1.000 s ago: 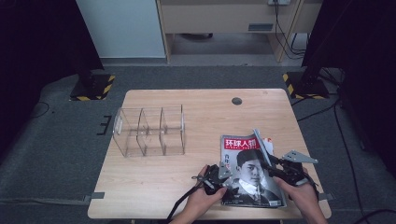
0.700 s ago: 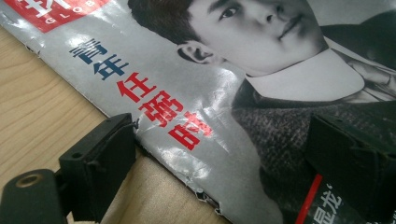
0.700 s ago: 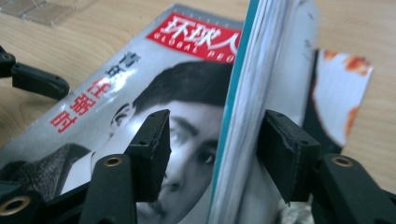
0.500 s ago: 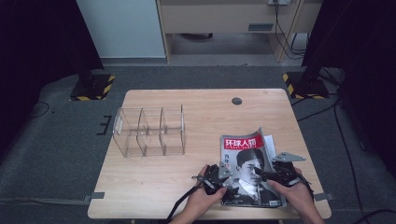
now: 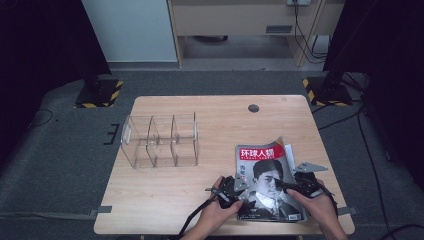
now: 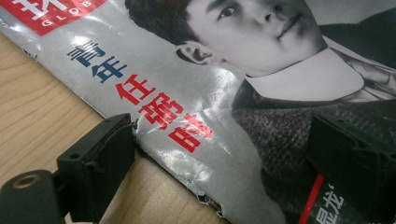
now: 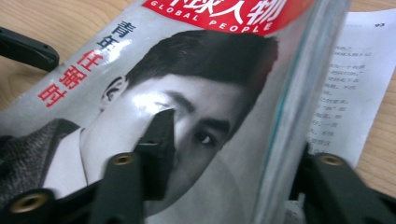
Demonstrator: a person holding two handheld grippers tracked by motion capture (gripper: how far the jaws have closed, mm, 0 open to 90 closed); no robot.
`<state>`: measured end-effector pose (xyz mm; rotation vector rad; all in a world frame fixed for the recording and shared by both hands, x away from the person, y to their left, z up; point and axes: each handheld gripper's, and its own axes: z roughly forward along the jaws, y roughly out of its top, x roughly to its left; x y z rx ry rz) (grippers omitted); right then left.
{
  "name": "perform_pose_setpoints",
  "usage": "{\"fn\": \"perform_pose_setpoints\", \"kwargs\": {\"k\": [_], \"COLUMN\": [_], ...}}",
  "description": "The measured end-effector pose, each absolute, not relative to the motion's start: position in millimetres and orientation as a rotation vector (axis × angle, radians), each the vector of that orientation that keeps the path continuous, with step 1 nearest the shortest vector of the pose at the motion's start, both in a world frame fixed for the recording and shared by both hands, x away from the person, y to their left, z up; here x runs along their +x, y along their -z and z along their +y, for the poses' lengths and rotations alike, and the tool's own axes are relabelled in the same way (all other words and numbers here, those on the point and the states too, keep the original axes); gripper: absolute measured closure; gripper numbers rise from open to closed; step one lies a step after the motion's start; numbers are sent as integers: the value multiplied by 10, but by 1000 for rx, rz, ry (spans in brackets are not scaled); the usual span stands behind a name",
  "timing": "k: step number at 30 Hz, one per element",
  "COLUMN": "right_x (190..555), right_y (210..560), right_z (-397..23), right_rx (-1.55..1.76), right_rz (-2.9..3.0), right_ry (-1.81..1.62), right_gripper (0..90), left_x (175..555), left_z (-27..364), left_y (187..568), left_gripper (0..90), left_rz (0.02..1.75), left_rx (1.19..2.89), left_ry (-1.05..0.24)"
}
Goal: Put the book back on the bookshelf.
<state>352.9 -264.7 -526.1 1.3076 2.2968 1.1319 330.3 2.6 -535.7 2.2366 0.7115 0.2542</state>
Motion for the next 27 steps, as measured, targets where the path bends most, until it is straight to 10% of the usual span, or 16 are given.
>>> {"fn": "perform_pose_setpoints", "kwargs": {"k": [7,18,27], "right_x": [3531,3538,3524], "right_y": [5282,5213,5130], "right_z": [-2607,-2648,-2635], "right_rx": [1295,1320,1307], "right_rz": [2337,2298,2271], "right_ry": [-1101,-1118,-1129], "right_gripper": [510,800,872], "left_x": [3308,3320,3398], "left_z": [25,34,172], "left_y": [5359,5358,5292], "left_gripper": [71,63,72], "left_rz": [709,709,756], "left_rx": [2235,2233,2080], "left_ry": [-247,-236,-236]}}
